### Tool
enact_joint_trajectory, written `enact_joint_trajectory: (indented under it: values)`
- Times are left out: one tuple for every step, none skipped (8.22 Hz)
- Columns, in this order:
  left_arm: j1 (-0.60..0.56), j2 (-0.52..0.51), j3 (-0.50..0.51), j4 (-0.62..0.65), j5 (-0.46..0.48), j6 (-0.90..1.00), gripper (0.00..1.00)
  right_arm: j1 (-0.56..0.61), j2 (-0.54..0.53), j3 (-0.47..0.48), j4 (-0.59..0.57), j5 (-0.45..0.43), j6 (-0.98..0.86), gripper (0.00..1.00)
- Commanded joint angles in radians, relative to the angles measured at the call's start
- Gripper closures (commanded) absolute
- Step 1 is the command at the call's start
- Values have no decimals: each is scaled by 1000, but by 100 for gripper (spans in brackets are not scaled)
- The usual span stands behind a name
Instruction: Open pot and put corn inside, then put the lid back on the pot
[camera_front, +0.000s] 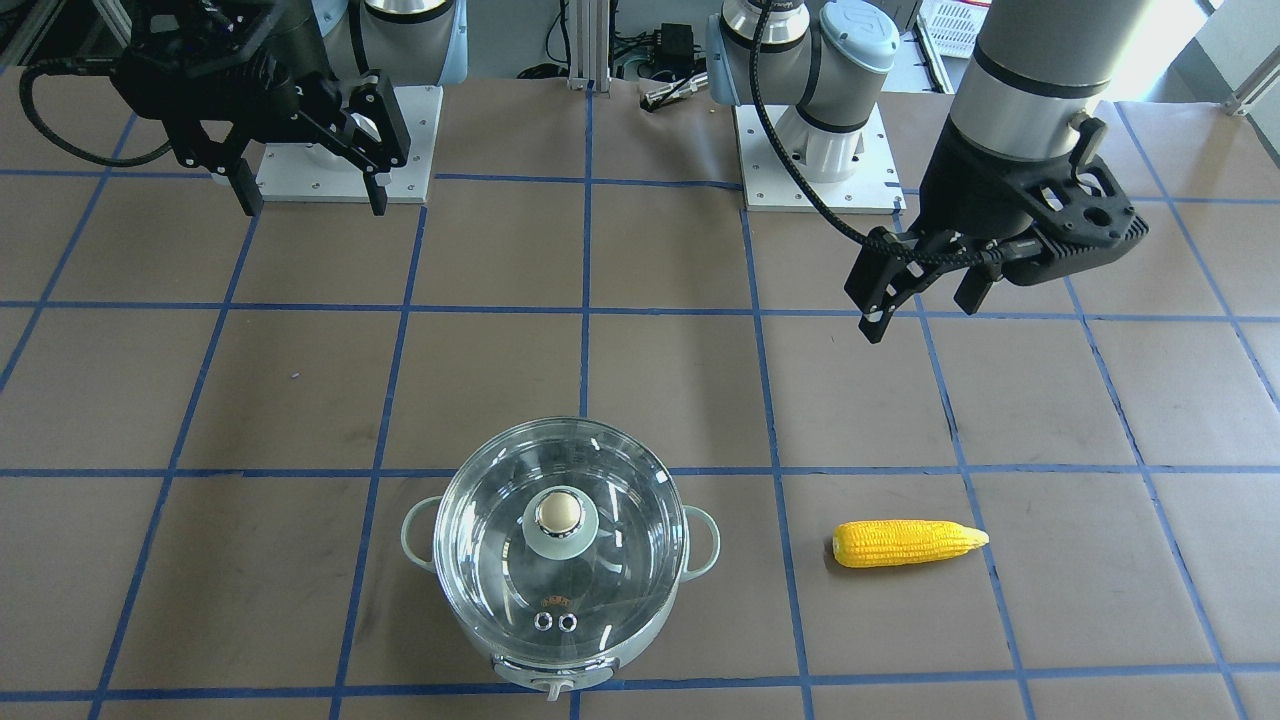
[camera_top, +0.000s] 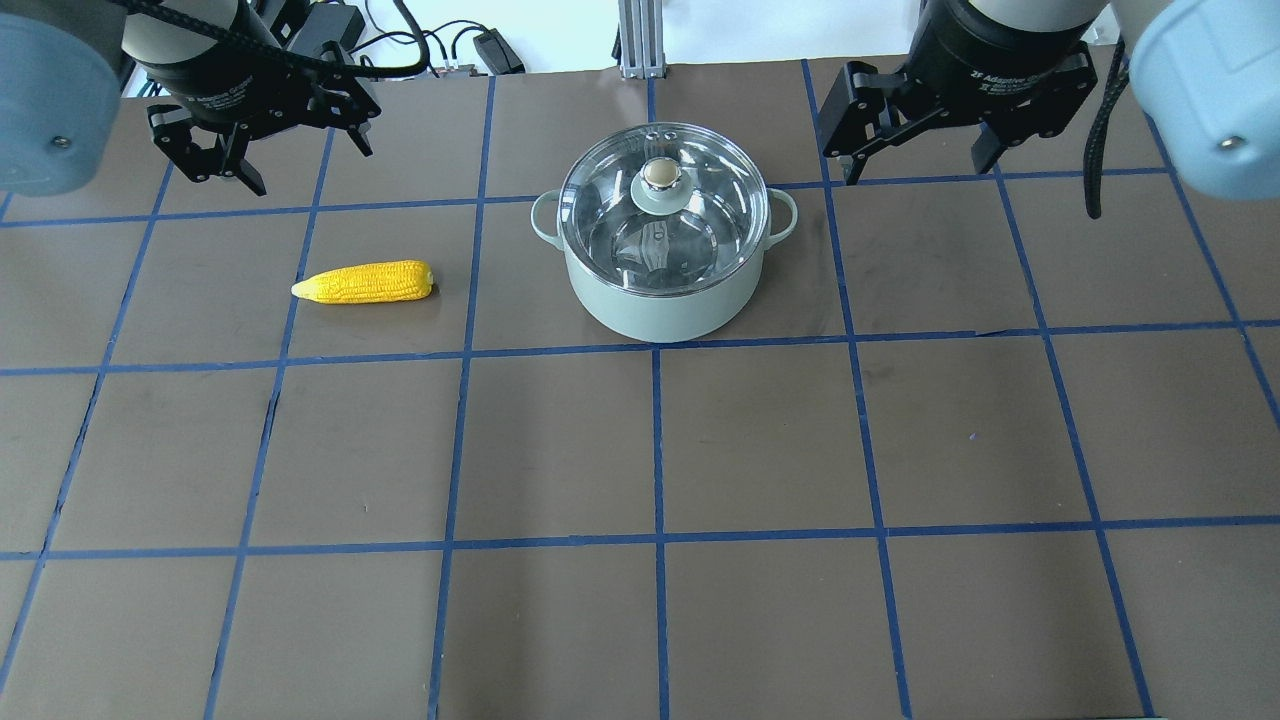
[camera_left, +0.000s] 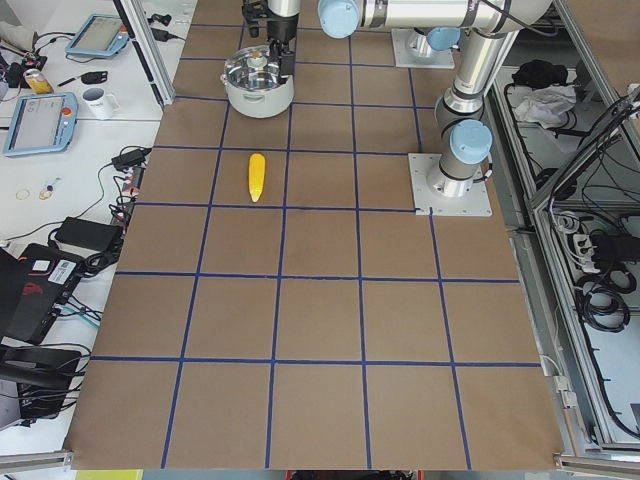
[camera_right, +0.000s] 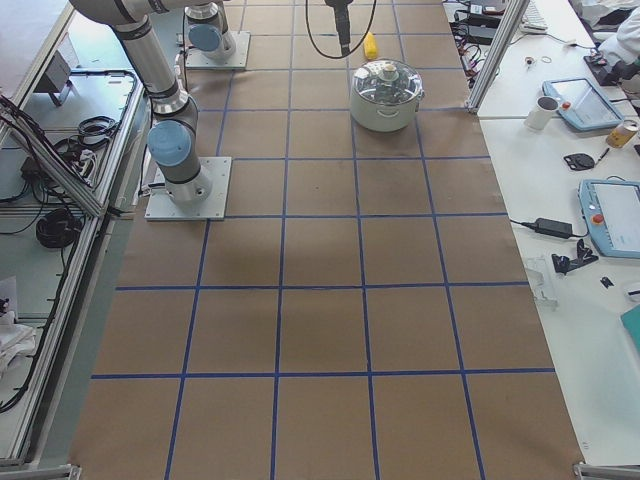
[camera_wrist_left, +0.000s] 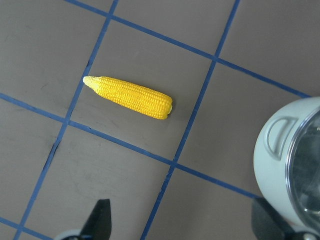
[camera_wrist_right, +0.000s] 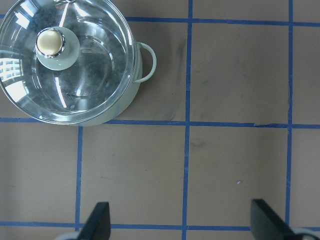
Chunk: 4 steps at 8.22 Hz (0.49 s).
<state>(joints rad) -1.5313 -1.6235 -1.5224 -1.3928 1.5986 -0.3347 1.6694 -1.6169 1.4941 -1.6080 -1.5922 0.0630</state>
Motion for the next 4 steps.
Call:
enact_joint_trajectory:
  values:
    - [25,-88,4,110,0,-362,0,-2,2,1,0,1,1,0]
    - [30,-120,5,130,0,-397,0,-2,2,5,10,-5,4,0]
    - [40,-145,5,132,-2,-506,0,0,2,9,8,-3,4,0]
    - [87,-163,5,132,-2,-570,0,0,2,12,7,-12,-2,0]
